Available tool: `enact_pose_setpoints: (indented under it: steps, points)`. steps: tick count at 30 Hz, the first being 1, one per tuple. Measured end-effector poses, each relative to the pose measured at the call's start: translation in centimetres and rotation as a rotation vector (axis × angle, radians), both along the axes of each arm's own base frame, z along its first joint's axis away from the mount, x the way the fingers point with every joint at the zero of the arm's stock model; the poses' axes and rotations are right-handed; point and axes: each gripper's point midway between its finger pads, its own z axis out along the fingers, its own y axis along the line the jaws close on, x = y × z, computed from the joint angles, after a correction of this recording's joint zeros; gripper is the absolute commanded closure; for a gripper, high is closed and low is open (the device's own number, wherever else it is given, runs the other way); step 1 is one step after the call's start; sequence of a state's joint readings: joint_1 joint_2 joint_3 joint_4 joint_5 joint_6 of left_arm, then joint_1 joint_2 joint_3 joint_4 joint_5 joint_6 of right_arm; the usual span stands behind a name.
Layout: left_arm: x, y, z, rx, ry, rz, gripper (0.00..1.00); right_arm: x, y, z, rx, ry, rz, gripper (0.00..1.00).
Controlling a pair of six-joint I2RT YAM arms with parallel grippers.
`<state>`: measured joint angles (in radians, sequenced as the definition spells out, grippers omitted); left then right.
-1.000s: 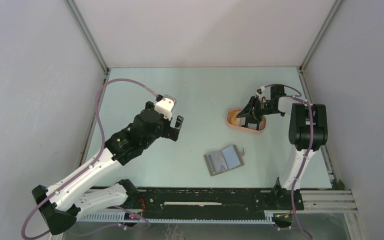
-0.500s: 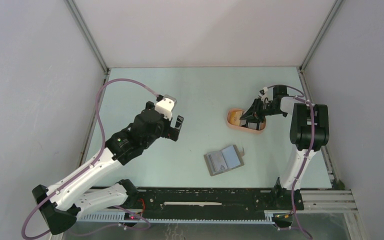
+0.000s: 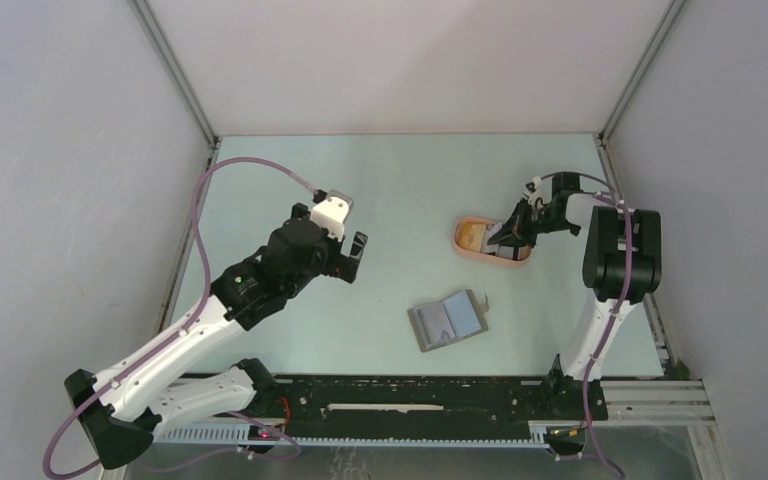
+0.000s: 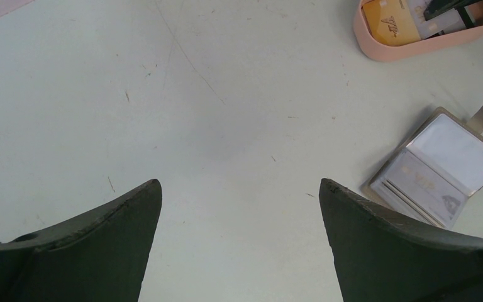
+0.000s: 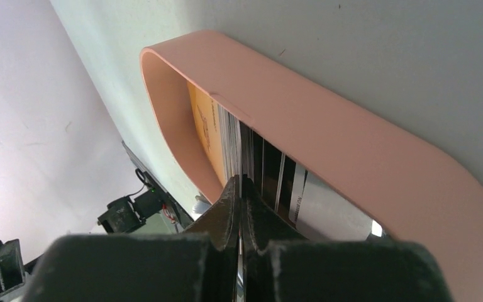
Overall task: Put the credit cards into the card holder
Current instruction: Pick up the credit card from the storage box.
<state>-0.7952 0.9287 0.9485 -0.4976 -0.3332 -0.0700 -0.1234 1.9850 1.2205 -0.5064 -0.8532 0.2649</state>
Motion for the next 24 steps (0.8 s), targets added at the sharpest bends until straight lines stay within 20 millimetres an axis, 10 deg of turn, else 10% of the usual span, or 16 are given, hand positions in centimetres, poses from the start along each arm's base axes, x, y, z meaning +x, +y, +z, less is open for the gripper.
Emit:
enact_pose_setpoints:
  steps: [15, 24]
  points:
    - [-1.1, -1.3, 0.9, -0.086, 0.006, -0.073, 0.00, -1.0, -2.0, 4.8, -0.143, -0.200, 0.064, 1.00]
    - [-4.5, -6.0, -1.4, -0.489, 0.072, -0.243, 0.06, -5.8, 0.8, 11.6, -0.076, -0.529, 0.345, 1.00]
